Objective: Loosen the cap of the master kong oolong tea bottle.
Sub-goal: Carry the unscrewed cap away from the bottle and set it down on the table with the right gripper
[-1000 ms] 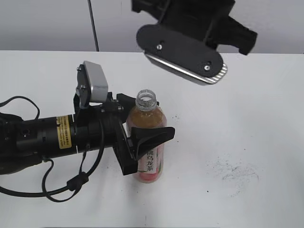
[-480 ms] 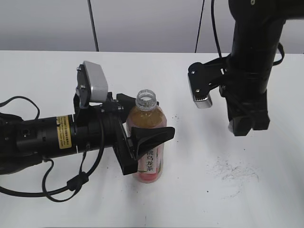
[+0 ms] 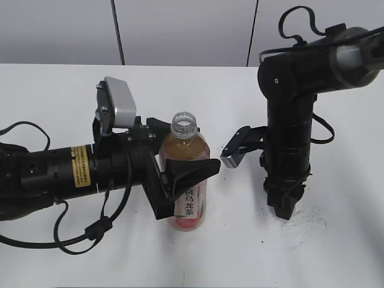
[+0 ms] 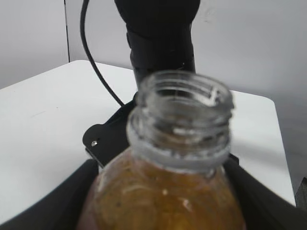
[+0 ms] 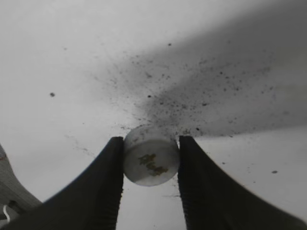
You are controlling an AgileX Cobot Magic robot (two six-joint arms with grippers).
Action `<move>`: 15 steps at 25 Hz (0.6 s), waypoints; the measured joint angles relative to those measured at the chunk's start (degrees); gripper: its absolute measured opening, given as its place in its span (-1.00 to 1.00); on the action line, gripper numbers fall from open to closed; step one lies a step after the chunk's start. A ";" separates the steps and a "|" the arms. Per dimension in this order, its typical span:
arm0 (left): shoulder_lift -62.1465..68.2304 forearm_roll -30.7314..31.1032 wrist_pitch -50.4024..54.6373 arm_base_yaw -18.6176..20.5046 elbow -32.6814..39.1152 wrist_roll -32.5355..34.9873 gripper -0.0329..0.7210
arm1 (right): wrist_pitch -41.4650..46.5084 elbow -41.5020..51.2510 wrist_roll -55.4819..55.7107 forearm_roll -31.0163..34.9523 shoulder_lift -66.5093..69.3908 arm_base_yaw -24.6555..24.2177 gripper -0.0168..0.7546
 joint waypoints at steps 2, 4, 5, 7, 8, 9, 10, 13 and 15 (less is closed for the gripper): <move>0.00 0.00 0.00 0.00 0.00 0.00 0.28 | -1.73 0.55 3.73 -0.44 0.27 0.00 -0.19; 0.00 0.00 0.00 0.00 0.00 0.00 0.28 | -2.83 0.55 6.57 -0.39 0.28 0.00 0.01; 0.00 0.00 0.00 0.00 0.00 0.00 0.28 | -3.11 0.55 7.98 -0.34 0.28 0.00 0.17; 0.00 0.05 0.00 0.00 0.00 0.00 0.28 | -3.32 0.55 11.52 -0.56 0.28 0.00 0.49; 0.00 0.05 0.00 0.00 0.00 0.00 0.28 | -3.32 0.55 12.96 -0.88 0.28 0.00 0.58; 0.00 0.10 0.00 0.00 0.00 0.00 0.28 | -3.11 0.50 13.98 -1.08 0.28 0.00 0.61; 0.00 0.10 0.00 0.00 0.00 0.00 0.28 | -2.69 0.38 14.67 -1.17 0.28 0.00 0.61; 0.00 0.22 0.00 0.00 0.00 0.00 0.28 | -1.43 -0.41 16.46 -1.29 0.28 0.00 0.48; 0.00 0.24 0.00 0.00 0.00 0.78 0.32 | -1.16 -1.45 18.13 -1.31 0.28 0.00 0.43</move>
